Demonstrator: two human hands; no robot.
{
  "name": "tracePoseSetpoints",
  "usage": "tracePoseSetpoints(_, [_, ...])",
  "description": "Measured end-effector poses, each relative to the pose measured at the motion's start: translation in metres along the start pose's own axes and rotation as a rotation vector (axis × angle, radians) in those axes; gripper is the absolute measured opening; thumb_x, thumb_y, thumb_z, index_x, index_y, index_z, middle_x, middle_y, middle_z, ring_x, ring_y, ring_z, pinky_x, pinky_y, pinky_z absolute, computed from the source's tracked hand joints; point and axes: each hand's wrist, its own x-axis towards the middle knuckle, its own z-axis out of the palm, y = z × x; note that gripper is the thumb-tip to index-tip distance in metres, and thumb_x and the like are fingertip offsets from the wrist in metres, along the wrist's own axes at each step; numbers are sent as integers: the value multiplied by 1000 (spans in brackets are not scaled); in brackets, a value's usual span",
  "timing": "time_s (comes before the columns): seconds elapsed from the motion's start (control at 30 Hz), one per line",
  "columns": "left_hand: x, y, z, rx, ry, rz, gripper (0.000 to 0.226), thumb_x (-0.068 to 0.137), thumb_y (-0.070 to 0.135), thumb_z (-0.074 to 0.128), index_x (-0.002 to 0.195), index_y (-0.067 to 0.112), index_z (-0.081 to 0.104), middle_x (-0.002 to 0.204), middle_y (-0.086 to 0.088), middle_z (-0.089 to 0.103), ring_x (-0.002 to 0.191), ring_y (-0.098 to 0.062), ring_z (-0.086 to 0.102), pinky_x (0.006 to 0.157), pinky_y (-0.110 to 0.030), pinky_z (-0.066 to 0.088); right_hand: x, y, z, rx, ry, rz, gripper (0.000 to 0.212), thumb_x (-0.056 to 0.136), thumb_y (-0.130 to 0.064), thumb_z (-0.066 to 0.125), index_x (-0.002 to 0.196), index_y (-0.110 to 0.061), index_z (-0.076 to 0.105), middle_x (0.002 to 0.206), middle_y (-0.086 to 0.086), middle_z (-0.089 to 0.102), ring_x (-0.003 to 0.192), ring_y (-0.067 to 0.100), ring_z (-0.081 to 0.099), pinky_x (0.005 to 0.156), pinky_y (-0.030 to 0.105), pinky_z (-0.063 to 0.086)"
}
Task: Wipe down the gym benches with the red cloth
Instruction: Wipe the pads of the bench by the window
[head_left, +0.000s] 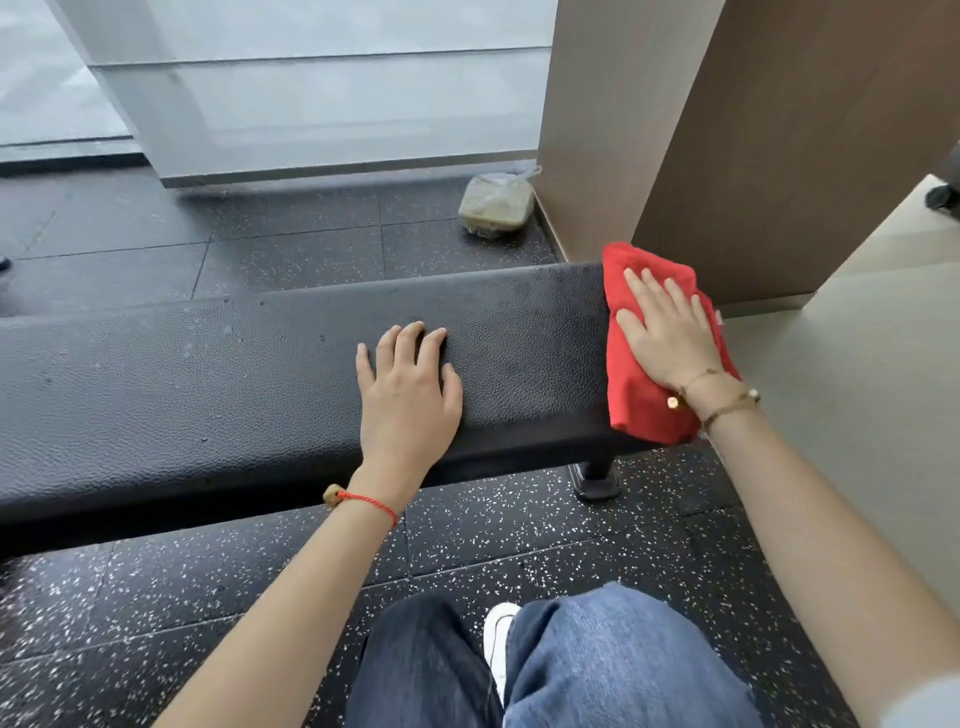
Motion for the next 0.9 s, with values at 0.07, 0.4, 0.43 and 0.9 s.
tracePoseSetpoints(0.07, [1,3,0,28,3,-6,46,94,33,40,137,20,49,144,-3,47,138,-26,35,117,-55,22,33,-9,-2,7,-39,35,57,101,-40,28,155,-31,12,163,-4,11,150,21,9,122,43,2])
tracePoseSetpoints(0.4, [0,3,1,41,14,-12,44,93,32,43,135,19,50,142,-4,48,137,-27,36,116,-55,22,-10,-70,10,95,-83,-294,57,100,-31,33,155,-29,16,162,-6,15,150,15,11,123,39,-2])
tracePoseSetpoints(0.43, [0,2,1,37,7,-8,44,94,32,43,136,19,50,143,-3,47,138,-26,36,117,-55,22,-26,-68,10,96,-67,-320,57,100,-31,34,154,-29,17,162,-6,16,150,15,11,123,37,-2])
tracePoseSetpoints(0.9, [-1,0,-6,9,-7,-6,44,96,36,42,138,24,48,145,2,45,139,-21,34,119,-50,19,29,-18,-6,18,-37,58,56,102,-34,27,155,-27,12,164,-1,9,151,23,7,122,43,0])
